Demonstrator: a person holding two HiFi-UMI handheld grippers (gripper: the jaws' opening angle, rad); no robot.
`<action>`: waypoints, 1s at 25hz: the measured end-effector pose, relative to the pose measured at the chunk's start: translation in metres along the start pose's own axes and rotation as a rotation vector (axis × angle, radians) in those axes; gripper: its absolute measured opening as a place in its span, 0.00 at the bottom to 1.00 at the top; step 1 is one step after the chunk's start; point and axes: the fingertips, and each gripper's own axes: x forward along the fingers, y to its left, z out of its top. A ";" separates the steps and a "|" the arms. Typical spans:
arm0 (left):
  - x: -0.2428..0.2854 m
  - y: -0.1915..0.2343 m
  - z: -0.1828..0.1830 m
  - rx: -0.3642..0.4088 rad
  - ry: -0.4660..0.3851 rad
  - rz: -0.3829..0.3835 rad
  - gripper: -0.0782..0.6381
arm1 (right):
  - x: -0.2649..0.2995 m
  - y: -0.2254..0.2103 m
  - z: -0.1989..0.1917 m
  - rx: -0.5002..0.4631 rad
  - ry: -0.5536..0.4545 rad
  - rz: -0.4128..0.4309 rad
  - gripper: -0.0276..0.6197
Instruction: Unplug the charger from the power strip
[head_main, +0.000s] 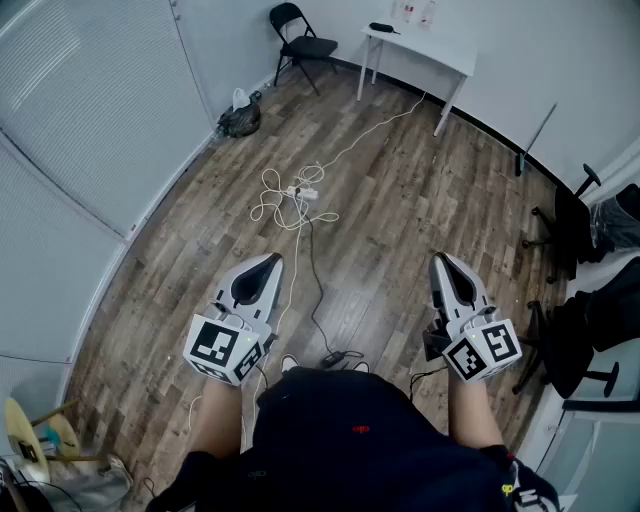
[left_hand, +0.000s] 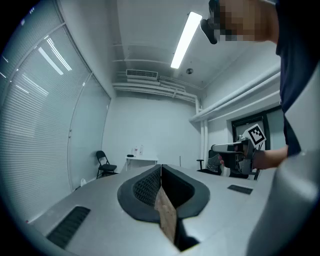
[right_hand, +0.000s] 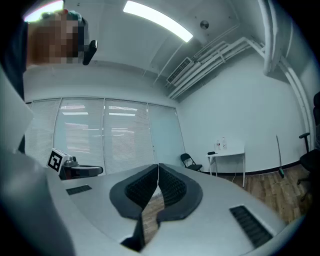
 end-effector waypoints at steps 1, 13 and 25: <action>0.002 -0.001 -0.001 0.002 0.000 -0.002 0.14 | 0.000 -0.001 -0.001 -0.001 0.000 0.001 0.08; -0.005 -0.002 -0.013 0.001 0.023 0.024 0.14 | 0.006 0.007 -0.020 0.014 0.006 0.040 0.08; -0.052 0.055 -0.037 -0.042 0.031 0.088 0.14 | 0.052 0.066 -0.056 0.006 0.099 0.086 0.08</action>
